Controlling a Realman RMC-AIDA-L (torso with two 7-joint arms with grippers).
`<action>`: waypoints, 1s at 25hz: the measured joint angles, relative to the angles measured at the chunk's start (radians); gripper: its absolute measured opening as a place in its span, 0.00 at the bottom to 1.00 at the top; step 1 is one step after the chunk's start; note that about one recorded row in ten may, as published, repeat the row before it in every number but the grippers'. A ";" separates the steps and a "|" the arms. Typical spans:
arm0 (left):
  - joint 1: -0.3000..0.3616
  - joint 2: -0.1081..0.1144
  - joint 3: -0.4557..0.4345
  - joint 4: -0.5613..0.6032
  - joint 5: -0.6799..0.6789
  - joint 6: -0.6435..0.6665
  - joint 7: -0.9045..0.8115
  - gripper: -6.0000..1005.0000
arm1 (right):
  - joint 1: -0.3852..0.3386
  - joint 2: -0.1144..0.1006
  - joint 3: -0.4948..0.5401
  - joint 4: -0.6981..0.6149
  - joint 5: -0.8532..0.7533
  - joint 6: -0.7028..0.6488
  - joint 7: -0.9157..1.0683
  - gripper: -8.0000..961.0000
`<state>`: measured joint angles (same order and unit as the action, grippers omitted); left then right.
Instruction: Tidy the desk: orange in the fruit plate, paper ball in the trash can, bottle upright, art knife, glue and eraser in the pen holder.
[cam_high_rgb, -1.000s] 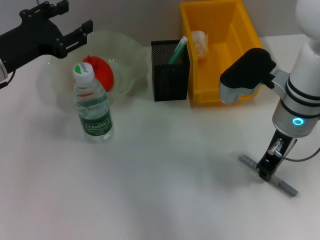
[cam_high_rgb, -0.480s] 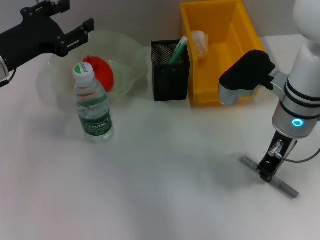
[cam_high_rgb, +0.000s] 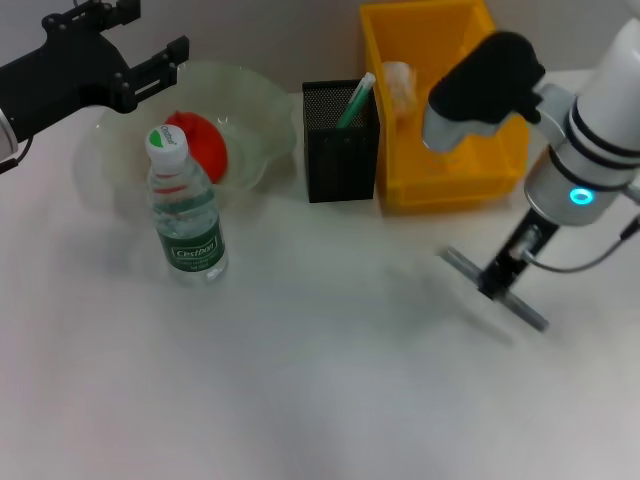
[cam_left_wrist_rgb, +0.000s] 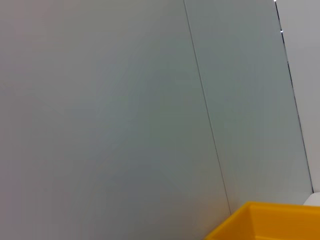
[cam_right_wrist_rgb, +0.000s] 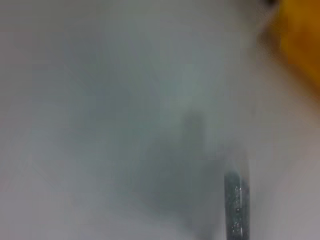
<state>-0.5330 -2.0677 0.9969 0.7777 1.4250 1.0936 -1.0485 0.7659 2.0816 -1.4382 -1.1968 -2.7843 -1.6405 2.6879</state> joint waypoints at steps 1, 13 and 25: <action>0.000 0.000 0.000 0.000 0.000 0.000 0.002 0.68 | -0.002 0.000 0.004 -0.021 0.016 0.015 -0.011 0.14; -0.003 0.000 0.000 0.000 0.000 0.000 0.010 0.68 | -0.051 0.003 0.010 -0.162 0.102 0.357 -0.080 0.14; -0.004 0.000 0.000 0.000 0.000 0.000 0.010 0.68 | -0.100 0.003 0.004 -0.149 0.252 0.660 -0.188 0.14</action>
<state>-0.5372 -2.0677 0.9971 0.7777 1.4250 1.0937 -1.0385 0.6660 2.0847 -1.4345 -1.3454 -2.5327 -0.9802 2.5000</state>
